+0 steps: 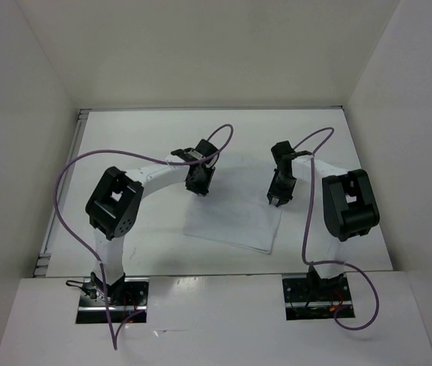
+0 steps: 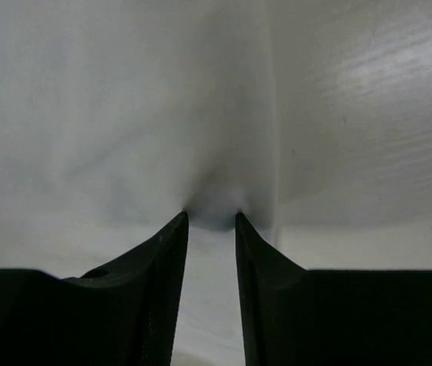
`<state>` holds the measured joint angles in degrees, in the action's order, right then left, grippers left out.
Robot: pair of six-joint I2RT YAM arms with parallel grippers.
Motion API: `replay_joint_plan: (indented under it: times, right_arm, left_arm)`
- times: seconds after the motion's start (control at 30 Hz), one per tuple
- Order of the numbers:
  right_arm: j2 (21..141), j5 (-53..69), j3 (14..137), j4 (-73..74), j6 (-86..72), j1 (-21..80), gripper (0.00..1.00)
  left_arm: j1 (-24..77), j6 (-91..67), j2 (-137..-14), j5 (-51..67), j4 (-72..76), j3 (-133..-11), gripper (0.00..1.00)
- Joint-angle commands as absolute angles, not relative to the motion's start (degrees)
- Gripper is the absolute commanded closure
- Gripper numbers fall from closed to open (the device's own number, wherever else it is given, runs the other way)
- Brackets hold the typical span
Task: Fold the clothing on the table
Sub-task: Flatten the skirt out
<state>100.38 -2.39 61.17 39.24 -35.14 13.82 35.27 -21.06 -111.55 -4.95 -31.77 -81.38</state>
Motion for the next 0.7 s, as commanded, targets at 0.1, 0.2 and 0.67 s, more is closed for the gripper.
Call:
replay_joint_plan:
  times: [0.1,0.2,0.67]
  right_arm:
    - [108.88,-3.60,68.72,34.89,-34.28,12.49,0.65]
    - [112.75,-4.30,74.25,34.89,-33.75,10.82,0.66]
    - [105.06,-0.88,87.37,27.76,-25.66,8.44,0.59]
  left_arm:
    - [35.51,-21.00,-116.80,-10.28,-29.27,-86.21,0.72]
    - [34.28,-21.53,-120.93,-11.78,-29.88,-91.46,0.76]
    - [24.35,-21.45,-125.53,-16.08,-32.62,-110.23,0.52]
